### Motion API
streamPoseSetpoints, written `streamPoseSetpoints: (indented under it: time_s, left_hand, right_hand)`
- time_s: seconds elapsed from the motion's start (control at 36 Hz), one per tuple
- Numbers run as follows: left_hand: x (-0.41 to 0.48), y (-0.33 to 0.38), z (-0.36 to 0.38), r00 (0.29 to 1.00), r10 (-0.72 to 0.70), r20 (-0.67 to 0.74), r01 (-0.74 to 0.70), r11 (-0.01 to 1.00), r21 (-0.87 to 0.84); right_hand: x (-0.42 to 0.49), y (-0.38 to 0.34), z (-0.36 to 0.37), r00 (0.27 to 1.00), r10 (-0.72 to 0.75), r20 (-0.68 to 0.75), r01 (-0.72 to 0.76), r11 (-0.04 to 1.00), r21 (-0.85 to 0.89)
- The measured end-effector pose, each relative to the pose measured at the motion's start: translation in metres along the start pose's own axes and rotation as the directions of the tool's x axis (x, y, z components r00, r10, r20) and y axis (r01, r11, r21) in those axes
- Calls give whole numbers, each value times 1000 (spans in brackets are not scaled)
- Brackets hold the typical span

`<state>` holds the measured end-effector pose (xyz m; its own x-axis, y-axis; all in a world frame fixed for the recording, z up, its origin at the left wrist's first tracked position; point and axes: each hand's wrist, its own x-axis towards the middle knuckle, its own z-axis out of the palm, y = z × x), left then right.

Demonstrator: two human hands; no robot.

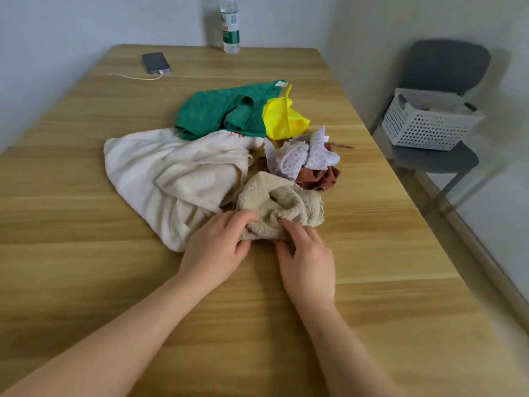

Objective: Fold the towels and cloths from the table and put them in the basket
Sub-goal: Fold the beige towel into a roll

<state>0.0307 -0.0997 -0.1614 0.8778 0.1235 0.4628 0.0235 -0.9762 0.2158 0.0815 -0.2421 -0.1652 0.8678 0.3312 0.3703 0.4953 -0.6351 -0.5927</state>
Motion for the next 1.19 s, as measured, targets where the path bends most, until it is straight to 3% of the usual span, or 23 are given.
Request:
streamPoseSetpoints:
  time_s: [0.14, 0.19, 0.25, 0.33, 0.47, 0.58, 0.69, 0.97, 1.06, 1.14, 1.19]
  left_hand:
    - [-28, 15, -8, 984, 46, -170, -46, 999, 5]
    - [-46, 28, -16, 975, -37, -218, 19, 996, -82]
    - [-63, 44, -26, 967, -177, -182, 132, 963, -233]
    - [-91, 55, -38, 957, -246, -154, 191, 933, -304]
    - [-135, 58, -55, 932, -360, -41, 303, 837, -456]
    - [-156, 56, -68, 914, -404, 22, 357, 780, -514]
    - [-166, 57, -75, 930, -366, 41, 339, 809, -479]
    - [-144, 54, -70, 908, -413, 75, 372, 708, -600]
    - [-138, 48, -66, 876, -478, 63, 387, 619, -684]
    - [-132, 39, -63, 804, -592, 48, 399, 478, -783]
    - [-123, 33, -61, 779, -627, 36, 424, 483, -766]
  right_hand:
    - [-19, -3, -10, 999, -13, -38, 21, 976, 218]
    - [-34, -11, -16, 996, 34, -86, -7, 956, 292]
    - [-55, -20, -22, 988, 86, -125, -39, 941, 335]
    - [-90, -33, -33, 982, 121, -142, -71, 945, 319]
    - [-145, -48, -52, 984, 178, 21, -178, 949, 261]
    - [-175, -57, -65, 975, 207, 82, -221, 944, 244]
    - [-187, -59, -73, 955, 284, 81, -295, 903, 311]
    - [-172, -52, -77, 898, 421, 131, -411, 693, 592]
    - [-155, -48, -78, 860, 497, 118, -448, 624, 640]
    - [-139, -42, -71, 869, 492, 57, -422, 675, 605]
    - [-132, -41, -63, 915, 401, 30, -348, 753, 558]
